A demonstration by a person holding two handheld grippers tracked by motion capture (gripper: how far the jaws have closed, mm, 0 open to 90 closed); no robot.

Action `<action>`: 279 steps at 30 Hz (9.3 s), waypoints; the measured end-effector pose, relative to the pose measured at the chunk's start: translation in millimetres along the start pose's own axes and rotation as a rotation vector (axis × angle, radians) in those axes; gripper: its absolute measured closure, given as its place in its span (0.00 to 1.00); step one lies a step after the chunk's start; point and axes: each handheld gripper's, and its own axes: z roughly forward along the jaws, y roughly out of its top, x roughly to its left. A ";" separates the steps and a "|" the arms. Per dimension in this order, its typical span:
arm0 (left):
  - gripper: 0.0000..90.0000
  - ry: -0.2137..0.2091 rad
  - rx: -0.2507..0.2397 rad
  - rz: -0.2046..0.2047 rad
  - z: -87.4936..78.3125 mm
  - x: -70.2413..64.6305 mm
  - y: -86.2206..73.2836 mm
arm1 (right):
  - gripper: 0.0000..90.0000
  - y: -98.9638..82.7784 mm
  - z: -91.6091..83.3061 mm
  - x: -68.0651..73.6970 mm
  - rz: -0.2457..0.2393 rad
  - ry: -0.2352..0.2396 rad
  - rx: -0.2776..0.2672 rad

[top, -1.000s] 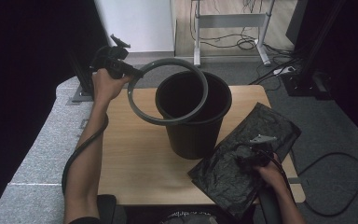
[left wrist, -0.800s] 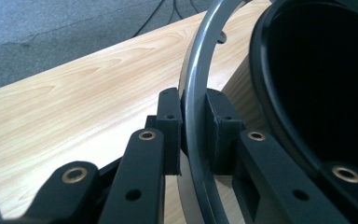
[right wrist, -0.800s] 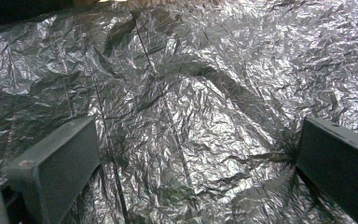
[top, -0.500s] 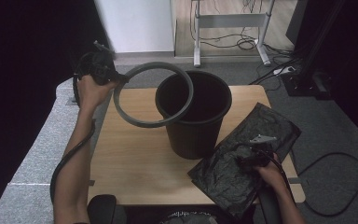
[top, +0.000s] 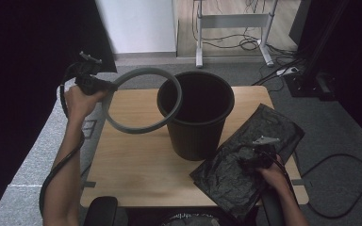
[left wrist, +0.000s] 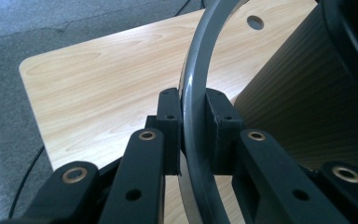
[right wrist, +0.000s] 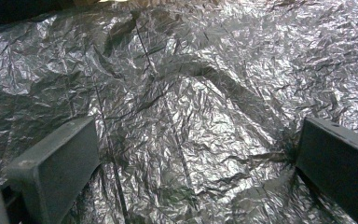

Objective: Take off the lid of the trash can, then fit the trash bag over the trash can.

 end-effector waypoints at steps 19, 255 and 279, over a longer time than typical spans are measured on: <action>0.87 0.038 -0.004 -0.045 -19.0 27.0 -42.0 | 0.00 -0.2 -0.1 0.4 0.001 0.000 -0.001; 0.00 0.129 -0.028 0.082 176.3 32.9 -220.8 | 0.99 147.7 -109.5 -42.6 -0.058 0.036 0.102; 0.00 0.129 -0.028 0.080 176.4 32.7 -220.7 | 0.99 228.6 -125.5 -21.9 -0.108 0.058 0.063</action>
